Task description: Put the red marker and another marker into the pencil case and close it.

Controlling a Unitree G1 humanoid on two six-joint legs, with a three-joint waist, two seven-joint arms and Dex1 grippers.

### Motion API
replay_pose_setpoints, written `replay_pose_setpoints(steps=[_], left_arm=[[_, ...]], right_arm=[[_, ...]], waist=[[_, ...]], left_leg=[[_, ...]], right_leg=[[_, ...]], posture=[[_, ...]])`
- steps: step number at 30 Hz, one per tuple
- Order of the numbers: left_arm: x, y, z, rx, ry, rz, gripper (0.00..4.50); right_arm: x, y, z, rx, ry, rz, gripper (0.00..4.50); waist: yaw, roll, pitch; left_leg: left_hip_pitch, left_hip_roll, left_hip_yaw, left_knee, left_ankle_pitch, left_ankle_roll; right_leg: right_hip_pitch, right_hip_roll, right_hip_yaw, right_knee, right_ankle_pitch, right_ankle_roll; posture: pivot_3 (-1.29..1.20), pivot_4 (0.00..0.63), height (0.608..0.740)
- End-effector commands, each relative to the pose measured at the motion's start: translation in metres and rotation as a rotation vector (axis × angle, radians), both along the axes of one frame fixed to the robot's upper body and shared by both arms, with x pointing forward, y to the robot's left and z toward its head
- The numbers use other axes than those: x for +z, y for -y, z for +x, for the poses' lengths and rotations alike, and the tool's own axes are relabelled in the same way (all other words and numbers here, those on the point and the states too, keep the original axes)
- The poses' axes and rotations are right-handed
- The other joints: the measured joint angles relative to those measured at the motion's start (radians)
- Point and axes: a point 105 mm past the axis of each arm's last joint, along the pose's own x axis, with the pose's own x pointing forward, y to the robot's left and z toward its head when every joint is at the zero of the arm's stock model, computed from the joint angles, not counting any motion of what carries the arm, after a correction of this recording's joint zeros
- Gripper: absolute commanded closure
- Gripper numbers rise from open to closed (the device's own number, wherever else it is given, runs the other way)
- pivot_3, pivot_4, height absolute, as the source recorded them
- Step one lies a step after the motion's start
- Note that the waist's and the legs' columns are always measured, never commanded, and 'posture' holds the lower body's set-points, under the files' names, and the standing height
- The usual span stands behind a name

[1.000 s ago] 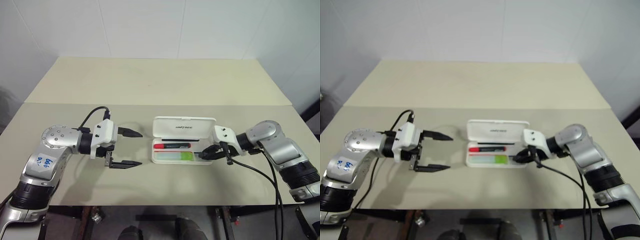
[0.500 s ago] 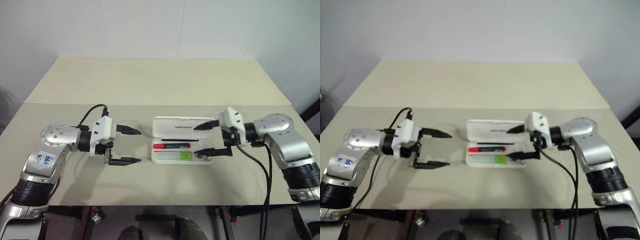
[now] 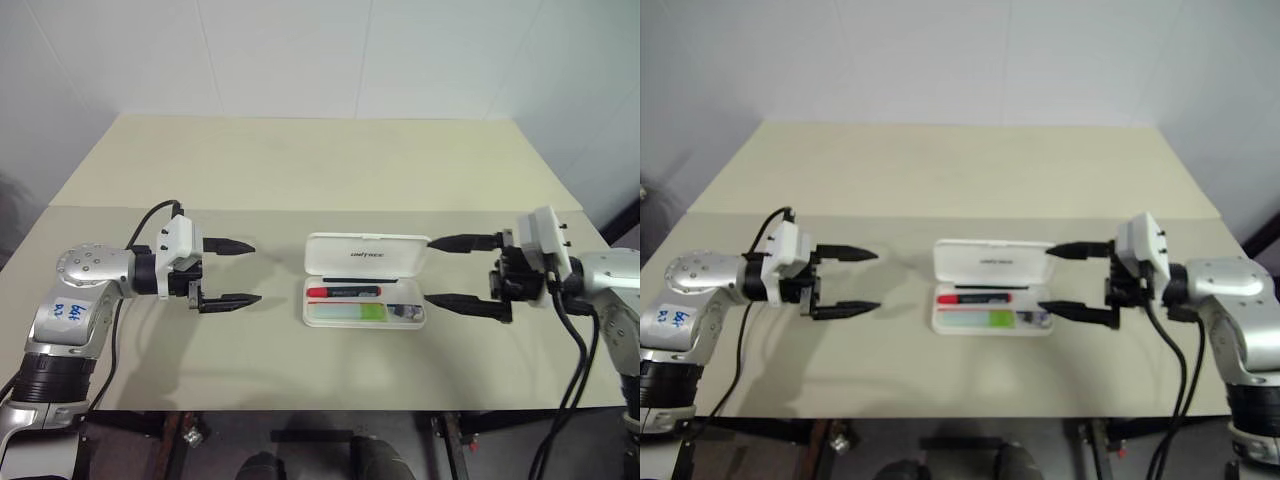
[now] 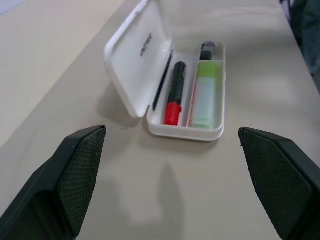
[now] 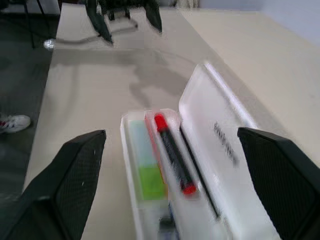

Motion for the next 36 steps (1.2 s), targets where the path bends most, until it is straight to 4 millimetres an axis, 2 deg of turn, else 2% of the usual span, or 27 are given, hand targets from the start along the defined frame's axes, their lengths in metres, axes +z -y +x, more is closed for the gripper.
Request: replay_pose_setpoints(steps=[1, 7, 15, 19, 25, 30, 36], left_arm=[[0.014, -0.002, -0.002, -0.008, 0.051, -0.039, 0.0], [0.01, -0.006, -0.004, -0.004, 0.037, -0.064, 1.87], [0.007, -0.004, 0.001, 0.011, 0.038, -0.065, 4.47], [0.007, -0.002, 0.024, 0.127, 0.06, -0.089, 4.47], [0.004, 0.026, 0.051, 0.173, 0.08, -0.095, 4.47], [0.003, 0.058, 0.067, 0.13, 0.066, -0.093, 4.47], [0.001, 0.075, 0.073, 0.084, 0.062, -0.079, 4.47]], right_arm=[[0.006, 0.009, -0.008, 0.003, 0.01, 0.004, 0.04], [-0.001, 0.008, -0.017, 0.018, -0.008, -0.001, 0.0], [0.0, 0.007, -0.01, -0.004, 0.012, 0.005, 0.0], [0.002, 0.006, -0.005, -0.018, 0.023, 0.012, 0.0], [0.004, 0.006, 0.005, -0.04, 0.032, 0.017, 0.0], [0.005, 0.002, 0.011, -0.049, 0.037, 0.027, 0.0], [0.003, -0.002, 0.011, -0.052, 0.029, 0.044, 0.0]], waist=[[0.0, 0.0, 0.0], [-0.001, 0.0, 0.0], [0.0, 0.0, 0.0], [0.0, 0.0, 0.0], [0.003, 0.0, 0.0], [0.003, 0.0, 0.0], [0.0, 0.0, 0.0]], left_leg=[[0.0, 0.0, 0.0, 0.0, 0.0, 0.0], [0.0, 0.0, 0.0, 0.0, 0.0, 0.0], [0.0, 0.0, 0.0, 0.0, 0.0, 0.0], [0.001, 0.0, 0.0, 0.0, 0.0, 0.0], [0.0, -0.002, 0.0, 0.001, 0.0, 0.0], [0.0, -0.002, 0.0, 0.001, 0.0, 0.0], [-0.001, -0.002, 0.001, 0.001, 0.0, 0.0]], right_leg=[[0.0, 0.0, 0.0, 0.0, 0.0, 0.0], [0.0, -0.001, 0.001, 0.0, 0.0, 0.0], [0.0, -0.001, 0.001, 0.0, 0.0, 0.0], [0.0, -0.001, 0.001, 0.0, 0.0, 0.0], [0.0, -0.001, 0.001, 0.0, 0.0, 0.001], [0.0, -0.001, 0.001, 0.001, 0.0, 0.001], [0.0, 0.0, 0.001, 0.003, 0.0, 0.001]], posture=[[0.0, 0.15, 0.74], [0.0, 0.15, 0.74], [0.0, 0.15, 0.74], [0.0, 0.15, 0.74], [0.0, 0.15, 0.74], [0.0, 0.15, 0.74], [0.0, 0.15, 0.74]])
